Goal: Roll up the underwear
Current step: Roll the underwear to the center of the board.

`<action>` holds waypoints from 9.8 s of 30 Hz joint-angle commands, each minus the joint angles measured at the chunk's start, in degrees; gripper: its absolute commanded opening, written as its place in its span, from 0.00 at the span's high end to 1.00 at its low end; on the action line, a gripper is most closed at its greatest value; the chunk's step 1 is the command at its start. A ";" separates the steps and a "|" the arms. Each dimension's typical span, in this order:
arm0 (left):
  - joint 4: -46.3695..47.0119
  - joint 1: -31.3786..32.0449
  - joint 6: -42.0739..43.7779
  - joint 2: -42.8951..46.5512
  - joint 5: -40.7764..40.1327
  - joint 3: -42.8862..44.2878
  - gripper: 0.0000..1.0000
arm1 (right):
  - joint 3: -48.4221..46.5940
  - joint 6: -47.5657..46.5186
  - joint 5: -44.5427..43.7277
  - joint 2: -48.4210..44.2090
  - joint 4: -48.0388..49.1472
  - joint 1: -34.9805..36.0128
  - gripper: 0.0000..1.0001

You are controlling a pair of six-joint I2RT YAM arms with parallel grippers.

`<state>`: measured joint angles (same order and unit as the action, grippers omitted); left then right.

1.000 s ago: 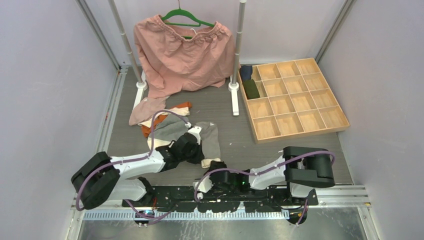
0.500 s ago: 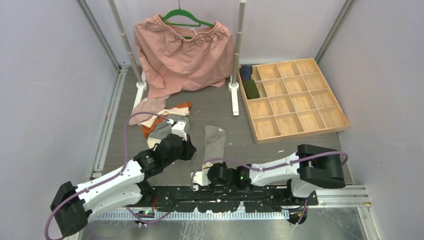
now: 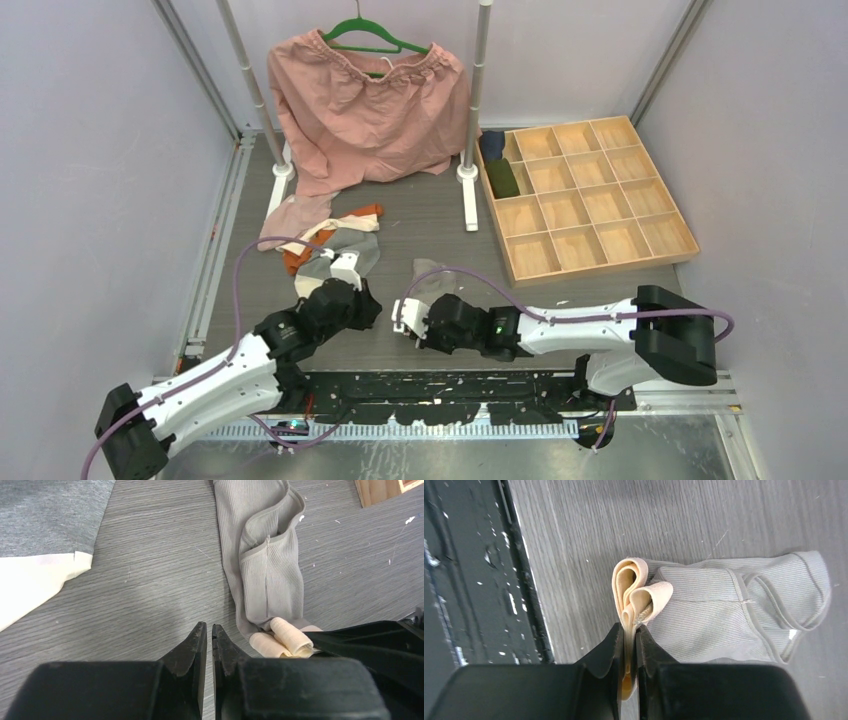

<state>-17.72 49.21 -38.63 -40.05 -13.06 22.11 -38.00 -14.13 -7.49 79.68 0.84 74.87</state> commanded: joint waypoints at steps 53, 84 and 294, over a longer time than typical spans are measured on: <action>19.10 3.79 3.29 -5.85 27.50 -6.65 0.97 | 2.58 43.38 22.77 12.88 4.01 -13.59 0.89; 23.92 3.88 3.07 -24.06 25.16 -6.07 0.99 | 3.02 46.15 18.38 5.28 1.20 -14.87 0.55; 37.63 11.34 0.40 -42.31 9.57 -6.43 0.99 | 13.77 -37.40 3.98 -5.23 5.42 1.14 0.40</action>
<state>29.36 60.73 -40.10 -78.70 -1.06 17.65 -25.15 -51.00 -1.08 72.84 4.32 75.72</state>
